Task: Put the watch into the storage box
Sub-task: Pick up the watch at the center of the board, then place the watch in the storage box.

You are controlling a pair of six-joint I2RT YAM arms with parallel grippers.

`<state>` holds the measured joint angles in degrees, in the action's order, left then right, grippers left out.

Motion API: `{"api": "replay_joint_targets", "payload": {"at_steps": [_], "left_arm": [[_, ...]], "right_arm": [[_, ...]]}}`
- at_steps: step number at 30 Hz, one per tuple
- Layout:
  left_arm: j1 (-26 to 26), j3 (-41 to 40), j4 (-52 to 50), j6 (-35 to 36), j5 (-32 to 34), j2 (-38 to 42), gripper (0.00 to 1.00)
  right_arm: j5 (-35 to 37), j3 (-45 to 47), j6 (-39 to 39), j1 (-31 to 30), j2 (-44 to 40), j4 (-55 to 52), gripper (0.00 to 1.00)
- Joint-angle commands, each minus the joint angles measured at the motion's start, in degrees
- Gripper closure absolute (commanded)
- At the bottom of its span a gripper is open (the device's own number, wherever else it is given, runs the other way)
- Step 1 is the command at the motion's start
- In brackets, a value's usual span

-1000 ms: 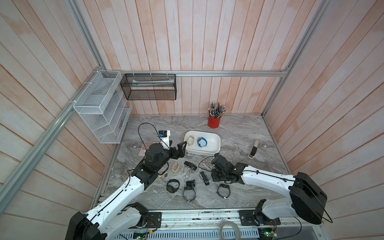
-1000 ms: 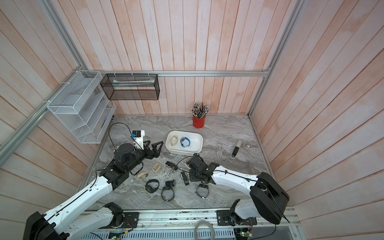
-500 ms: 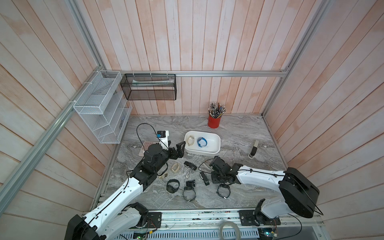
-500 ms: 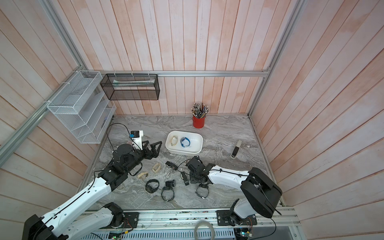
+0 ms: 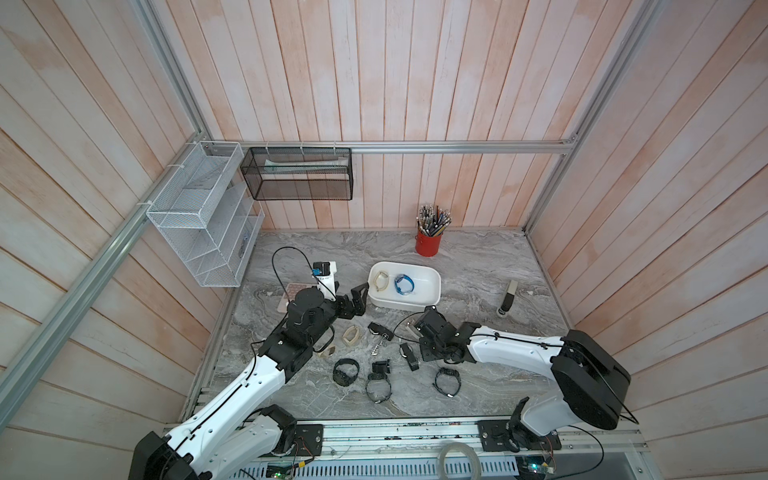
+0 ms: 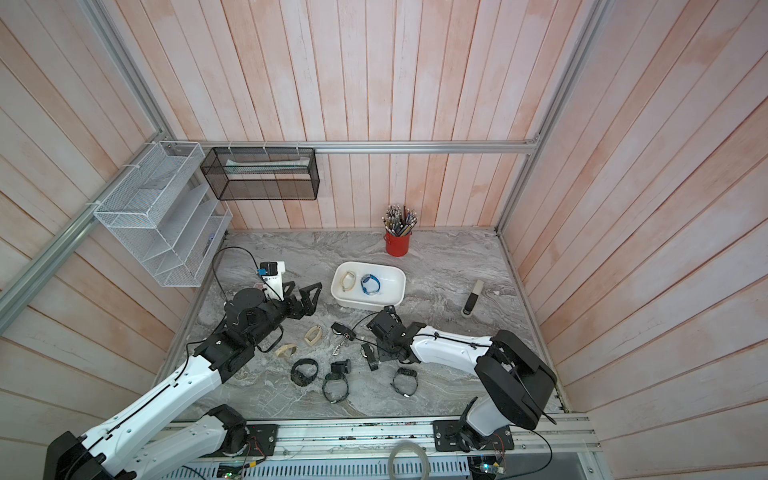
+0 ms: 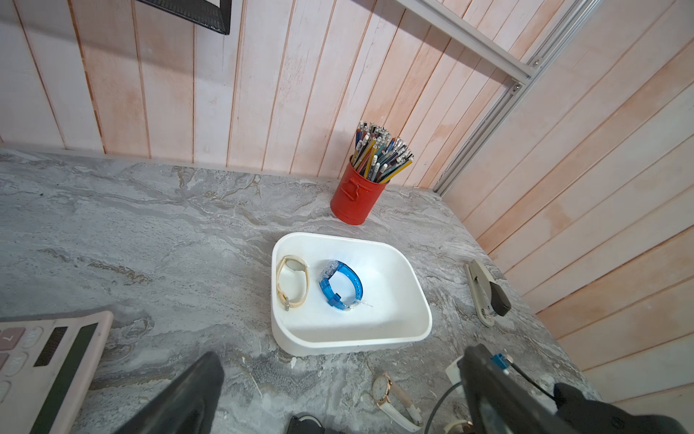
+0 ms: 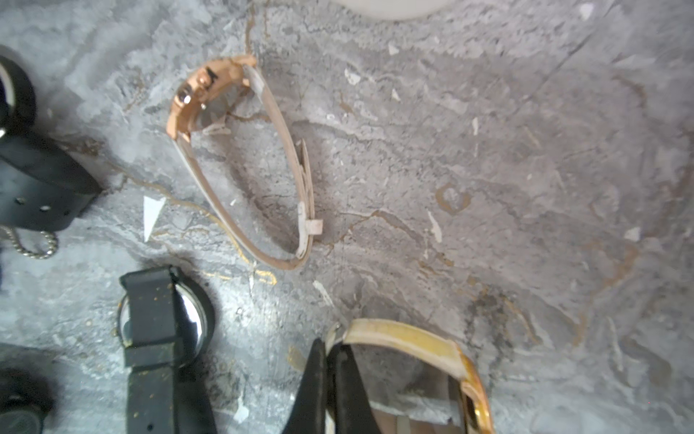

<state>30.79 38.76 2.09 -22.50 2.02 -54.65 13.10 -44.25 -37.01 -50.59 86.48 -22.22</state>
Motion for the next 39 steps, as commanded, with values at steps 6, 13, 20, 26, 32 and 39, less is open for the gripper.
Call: {"api": "replay_joint_targets", "payload": {"at_steps": [6,13,20,26,32,39], "left_arm": [[-0.3,-0.7,-0.1,0.9,0.9,0.4,0.00],[-0.5,-1.5,-0.6,1.2,1.2,1.5,0.00],[-0.5,-3.0,-1.0,0.4,1.7,2.9,0.00],[-0.6,-3.6,-2.7,-0.5,2.4,5.0,0.00],[-0.7,-3.5,-5.1,-0.3,3.4,6.5,0.00],[-0.7,-4.0,-5.6,-1.1,3.3,7.5,0.00]], "right_arm": [[6.6,-4.8,3.2,0.9,-6.3,-7.4,1.00],[6.8,-9.6,8.8,5.6,-10.6,-6.7,1.00],[4.1,-15.3,16.1,11.9,-7.8,1.3,1.00],[1.4,-21.5,20.1,13.8,0.7,4.6,1.00],[-0.6,-25.3,21.1,15.2,7.8,7.1,1.00],[-2.8,-27.9,23.2,16.7,15.0,9.7,1.00]]}}
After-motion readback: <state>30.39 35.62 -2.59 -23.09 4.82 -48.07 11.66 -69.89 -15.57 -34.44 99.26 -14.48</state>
